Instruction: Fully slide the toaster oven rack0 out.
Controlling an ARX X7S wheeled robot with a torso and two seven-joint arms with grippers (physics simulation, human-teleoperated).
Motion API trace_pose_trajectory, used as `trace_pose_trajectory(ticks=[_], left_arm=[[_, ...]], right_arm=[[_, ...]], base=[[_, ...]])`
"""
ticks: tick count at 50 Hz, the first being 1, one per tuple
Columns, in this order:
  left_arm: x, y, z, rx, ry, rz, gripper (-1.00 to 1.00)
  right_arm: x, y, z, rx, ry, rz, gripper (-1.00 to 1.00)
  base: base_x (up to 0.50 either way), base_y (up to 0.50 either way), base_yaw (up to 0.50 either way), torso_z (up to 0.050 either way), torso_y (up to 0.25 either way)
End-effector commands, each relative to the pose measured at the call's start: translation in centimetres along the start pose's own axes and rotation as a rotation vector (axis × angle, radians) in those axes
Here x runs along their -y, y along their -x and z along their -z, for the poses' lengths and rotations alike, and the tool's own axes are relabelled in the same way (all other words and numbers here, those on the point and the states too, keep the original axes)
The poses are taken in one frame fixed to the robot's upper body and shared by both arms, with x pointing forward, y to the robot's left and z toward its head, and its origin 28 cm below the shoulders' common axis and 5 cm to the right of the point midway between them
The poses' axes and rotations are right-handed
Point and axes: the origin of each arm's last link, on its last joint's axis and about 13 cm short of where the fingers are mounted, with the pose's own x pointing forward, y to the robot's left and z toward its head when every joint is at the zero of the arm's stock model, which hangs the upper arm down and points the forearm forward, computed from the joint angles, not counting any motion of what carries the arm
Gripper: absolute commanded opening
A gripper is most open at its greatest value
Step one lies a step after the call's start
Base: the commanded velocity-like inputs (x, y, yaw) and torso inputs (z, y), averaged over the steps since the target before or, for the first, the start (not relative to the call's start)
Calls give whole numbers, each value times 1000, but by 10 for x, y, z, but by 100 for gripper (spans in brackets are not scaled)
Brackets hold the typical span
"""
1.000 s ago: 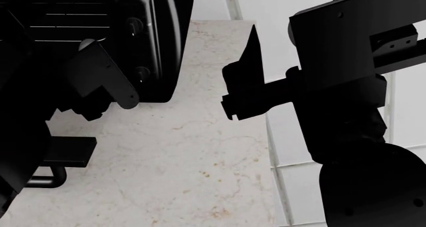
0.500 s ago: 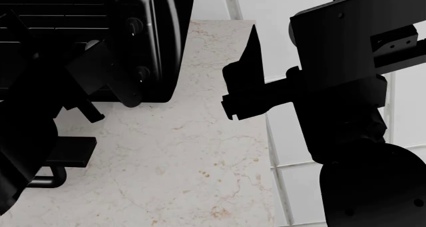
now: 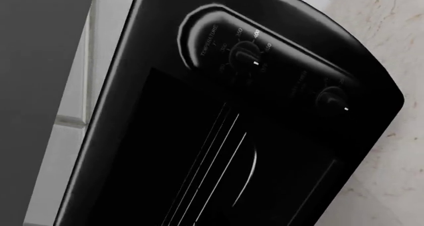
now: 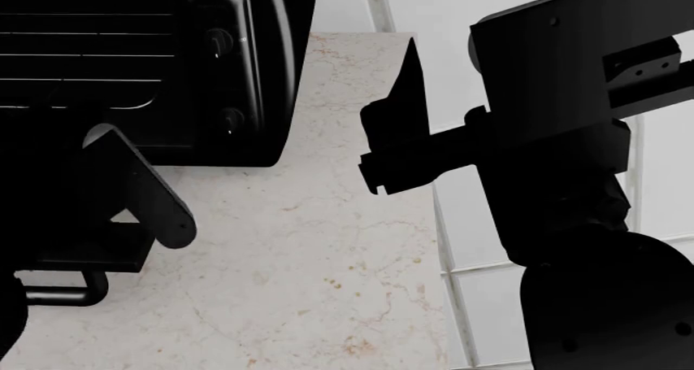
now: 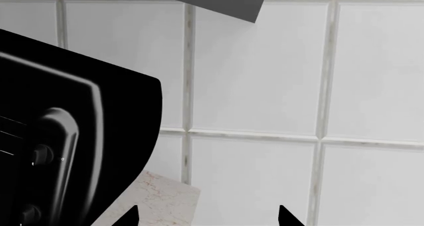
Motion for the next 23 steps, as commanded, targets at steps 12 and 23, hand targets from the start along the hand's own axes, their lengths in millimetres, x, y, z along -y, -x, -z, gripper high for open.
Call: trace_pose_trajectory(ticks=[12, 23], left_arm=[[-27, 71, -12, 128, -18, -262, 100], [-20, 103, -4, 165, 3, -299, 100]], right_arm=[[-1, 0, 1, 3, -5, -2, 100], [-3, 0, -1, 6, -2, -9, 100]], base=[[0, 0, 0, 0, 0], [0, 0, 0, 0, 0]])
